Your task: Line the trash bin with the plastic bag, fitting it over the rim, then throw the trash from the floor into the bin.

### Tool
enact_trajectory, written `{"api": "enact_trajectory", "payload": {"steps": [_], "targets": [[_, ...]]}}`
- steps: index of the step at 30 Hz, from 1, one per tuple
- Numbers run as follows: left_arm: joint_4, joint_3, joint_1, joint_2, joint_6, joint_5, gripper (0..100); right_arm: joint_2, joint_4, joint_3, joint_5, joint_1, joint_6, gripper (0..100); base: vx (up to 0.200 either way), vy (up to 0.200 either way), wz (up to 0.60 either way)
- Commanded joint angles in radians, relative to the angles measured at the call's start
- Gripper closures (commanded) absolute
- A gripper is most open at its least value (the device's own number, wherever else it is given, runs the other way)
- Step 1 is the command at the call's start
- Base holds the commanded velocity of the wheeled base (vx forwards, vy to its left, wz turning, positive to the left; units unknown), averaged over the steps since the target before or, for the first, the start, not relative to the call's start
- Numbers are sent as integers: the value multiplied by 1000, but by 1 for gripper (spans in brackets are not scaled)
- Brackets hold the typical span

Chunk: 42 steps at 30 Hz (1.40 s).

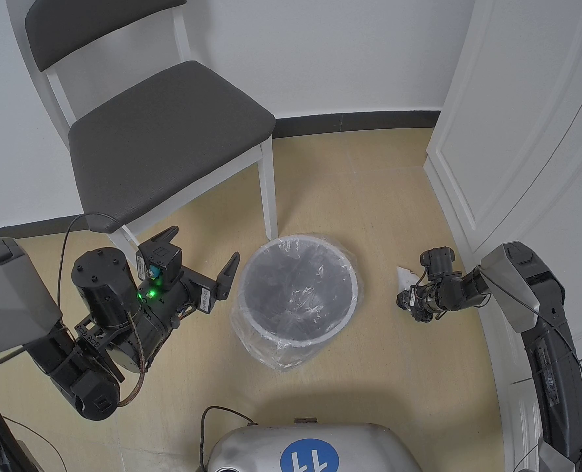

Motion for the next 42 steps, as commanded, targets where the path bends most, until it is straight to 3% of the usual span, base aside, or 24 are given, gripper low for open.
{"api": "enact_trajectory", "payload": {"steps": [1, 6, 12, 21, 32, 39, 41, 42], "targets": [[0, 5, 0, 10, 3, 1, 0, 0, -1, 1, 0, 1, 1, 100, 0, 0, 0], [0, 14, -6, 10, 21, 1, 0, 0, 5, -3, 0, 1, -4, 100, 0, 0, 0], [0, 12, -6, 12, 29, 1, 0, 20, 194, -102, 5, 1, 4, 100, 0, 0, 0], [-2, 15, -6, 7, 29, 1, 0, 46, 179, -132, 13, 1, 39, 100, 0, 0, 0], [-2, 18, -6, 24, 31, 1, 0, 65, 156, -154, 13, 1, 226, 100, 0, 0, 0], [-2, 22, -6, 16, 31, 3, 0, 123, 162, -246, 9, 4, 277, 100, 0, 0, 0], [-2, 31, -1, 9, 31, 3, 0, 151, 200, -246, 11, 4, 356, 100, 0, 0, 0], [-2, 31, -1, 9, 31, 3, 0, 151, 200, -246, 11, 4, 356, 100, 0, 0, 0]]}}
